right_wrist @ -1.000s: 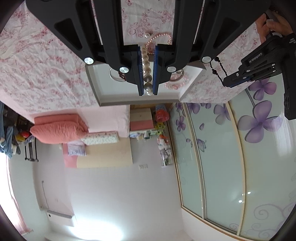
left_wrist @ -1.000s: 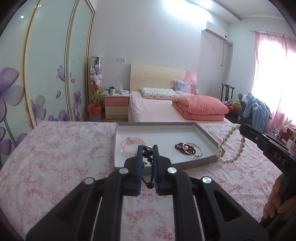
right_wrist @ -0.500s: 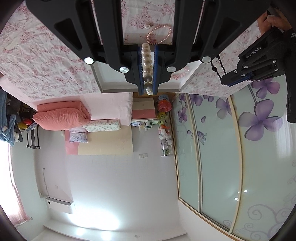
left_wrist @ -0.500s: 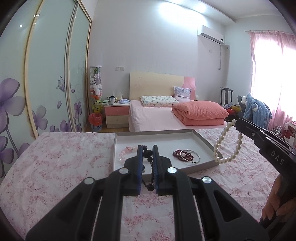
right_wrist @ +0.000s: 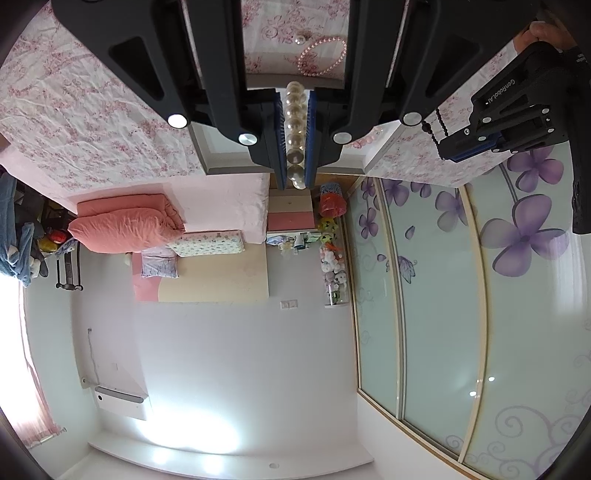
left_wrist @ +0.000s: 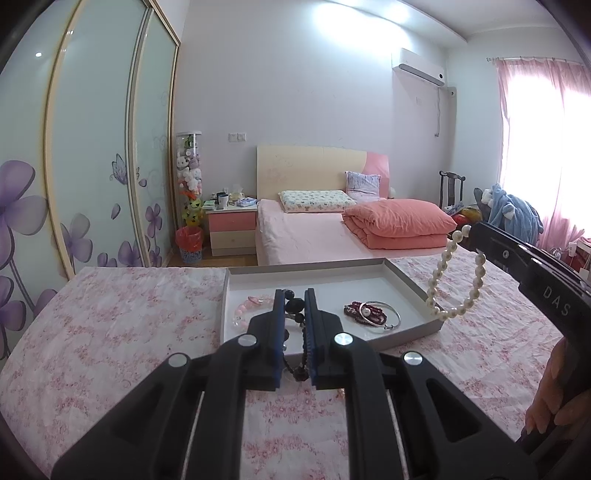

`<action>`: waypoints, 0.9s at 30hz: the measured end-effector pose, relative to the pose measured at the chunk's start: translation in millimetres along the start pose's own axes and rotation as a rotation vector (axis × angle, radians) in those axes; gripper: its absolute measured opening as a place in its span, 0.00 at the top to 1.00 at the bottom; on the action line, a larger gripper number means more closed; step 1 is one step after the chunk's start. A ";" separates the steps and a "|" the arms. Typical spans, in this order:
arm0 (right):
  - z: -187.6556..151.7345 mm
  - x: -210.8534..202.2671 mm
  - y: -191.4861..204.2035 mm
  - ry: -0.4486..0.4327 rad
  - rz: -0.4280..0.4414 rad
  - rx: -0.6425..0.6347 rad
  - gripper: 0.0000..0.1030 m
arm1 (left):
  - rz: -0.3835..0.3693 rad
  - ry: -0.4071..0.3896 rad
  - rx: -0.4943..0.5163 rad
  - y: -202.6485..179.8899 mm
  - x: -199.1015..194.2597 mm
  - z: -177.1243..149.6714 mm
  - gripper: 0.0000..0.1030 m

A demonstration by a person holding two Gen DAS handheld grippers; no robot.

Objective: Organize jewelry
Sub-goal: 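Carry black bead bracelet with left tool while right tool carries pearl bracelet to tray, then open left tool over the tray while right tool releases the pearl bracelet there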

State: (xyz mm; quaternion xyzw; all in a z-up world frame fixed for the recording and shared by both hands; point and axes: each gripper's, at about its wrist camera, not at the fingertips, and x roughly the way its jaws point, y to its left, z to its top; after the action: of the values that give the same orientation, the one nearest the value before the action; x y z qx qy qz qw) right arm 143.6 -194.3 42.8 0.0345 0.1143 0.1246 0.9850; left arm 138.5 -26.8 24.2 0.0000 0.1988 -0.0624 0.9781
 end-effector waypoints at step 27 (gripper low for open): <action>-8.4 131.1 -20.5 0.230 0.012 0.102 0.90 | -0.030 0.149 -0.028 21.1 138.1 15.4 0.89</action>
State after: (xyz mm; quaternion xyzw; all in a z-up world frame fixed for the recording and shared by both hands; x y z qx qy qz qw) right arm 270.1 -180.6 4.3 0.0705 0.2326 0.1275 0.9616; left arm 273.2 -23.1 -15.8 -0.0121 0.2719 -0.0740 0.9594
